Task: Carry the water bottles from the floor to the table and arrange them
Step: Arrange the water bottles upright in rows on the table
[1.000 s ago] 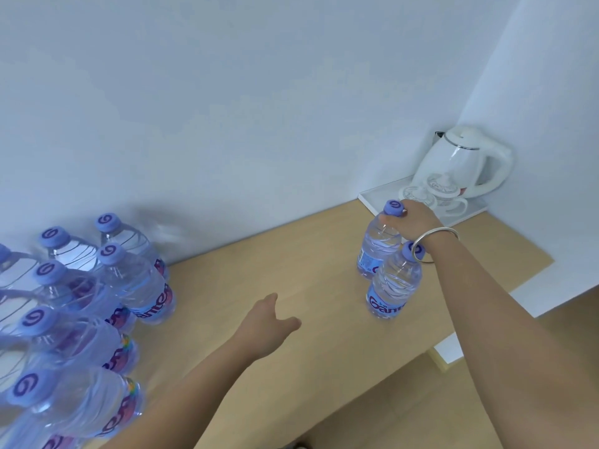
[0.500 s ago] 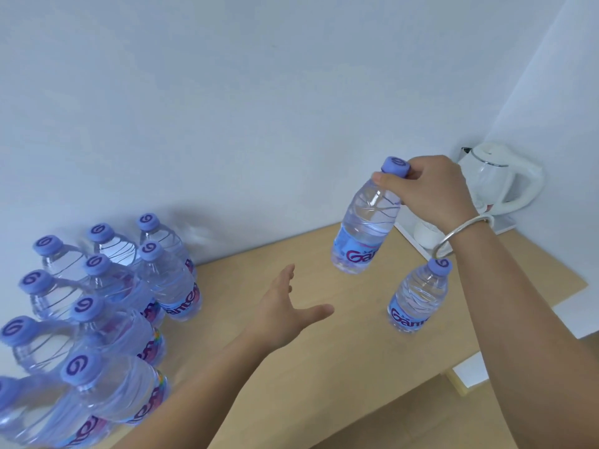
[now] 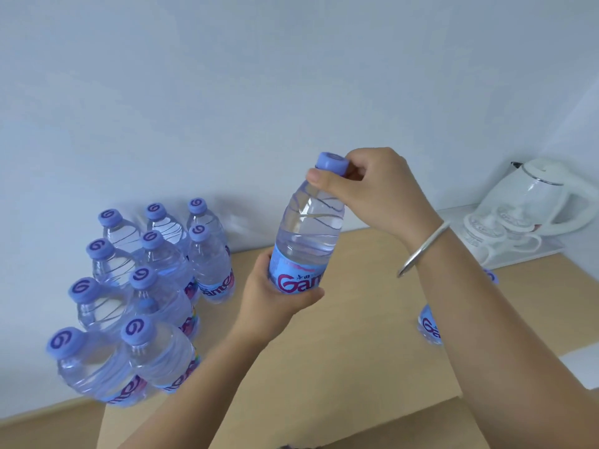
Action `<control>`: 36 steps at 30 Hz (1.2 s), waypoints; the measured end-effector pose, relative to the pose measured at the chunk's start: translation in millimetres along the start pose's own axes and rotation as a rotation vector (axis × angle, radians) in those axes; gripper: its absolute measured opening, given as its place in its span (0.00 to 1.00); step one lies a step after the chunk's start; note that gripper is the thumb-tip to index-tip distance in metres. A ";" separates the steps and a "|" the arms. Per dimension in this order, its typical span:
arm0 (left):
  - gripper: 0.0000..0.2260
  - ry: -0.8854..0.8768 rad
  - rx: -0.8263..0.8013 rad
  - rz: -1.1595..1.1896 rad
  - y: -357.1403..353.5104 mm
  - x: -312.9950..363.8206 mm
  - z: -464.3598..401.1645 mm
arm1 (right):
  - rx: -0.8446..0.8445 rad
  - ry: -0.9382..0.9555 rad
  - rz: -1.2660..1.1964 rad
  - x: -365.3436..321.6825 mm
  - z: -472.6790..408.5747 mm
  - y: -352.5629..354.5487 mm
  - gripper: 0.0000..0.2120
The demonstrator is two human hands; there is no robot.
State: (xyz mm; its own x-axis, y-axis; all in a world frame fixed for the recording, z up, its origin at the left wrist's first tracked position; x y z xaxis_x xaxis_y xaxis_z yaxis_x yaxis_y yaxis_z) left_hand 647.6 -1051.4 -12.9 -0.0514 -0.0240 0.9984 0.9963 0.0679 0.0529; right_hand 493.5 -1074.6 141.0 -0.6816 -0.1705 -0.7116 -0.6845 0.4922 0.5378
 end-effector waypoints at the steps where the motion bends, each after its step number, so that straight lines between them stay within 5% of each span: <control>1: 0.25 0.015 -0.075 0.022 2.5 4.6 2.5 | -0.087 -0.025 -0.122 -0.6 0.1 -7.4 0.19; 5: 0.12 0.047 -0.625 0.092 0.0 20.5 23.2 | -0.695 -0.084 -0.649 -14.5 29.1 -49.3 0.16; 8: 0.21 0.153 -0.738 0.076 7.9 10.8 29.0 | -0.712 -0.125 -0.771 -17.4 39.6 -63.9 0.15; 12: 0.23 0.136 -0.689 0.142 10.1 9.3 29.5 | -0.483 -0.180 -0.711 -12.4 35.7 -73.8 0.08; 15: 0.30 0.074 -0.448 0.099 21.5 0.1 25.7 | -0.394 -0.222 -0.664 -6.4 29.6 -77.8 0.06; 30: 0.25 0.062 -0.241 0.160 48.7 -11.9 24.0 | -0.498 -0.205 -0.593 -22.1 26.4 -107.0 0.08; 36: 0.27 0.056 0.025 -0.005 68.9 -40.1 16.4 | -0.500 -0.165 -0.452 -14.5 25.0 -131.1 0.05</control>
State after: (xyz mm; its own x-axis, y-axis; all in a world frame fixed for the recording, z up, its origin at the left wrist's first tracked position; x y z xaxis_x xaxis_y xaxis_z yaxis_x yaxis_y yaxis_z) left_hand 717.2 -1029.4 -48.9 -0.0516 -0.0801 0.9955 0.9940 0.0922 0.0589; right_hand 599.6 -1115.2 69.6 -0.2808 -0.1147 -0.9529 -0.9559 -0.0555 0.2884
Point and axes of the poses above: each hand's wrist, its own z-axis away from the middle knuckle, its own y-axis out of the back of the hand, x = y × z, the point moved 7 cm from there along -z, towards the middle knuckle, and after that the axes turned 11 degrees about x, right-handed, at the moved point
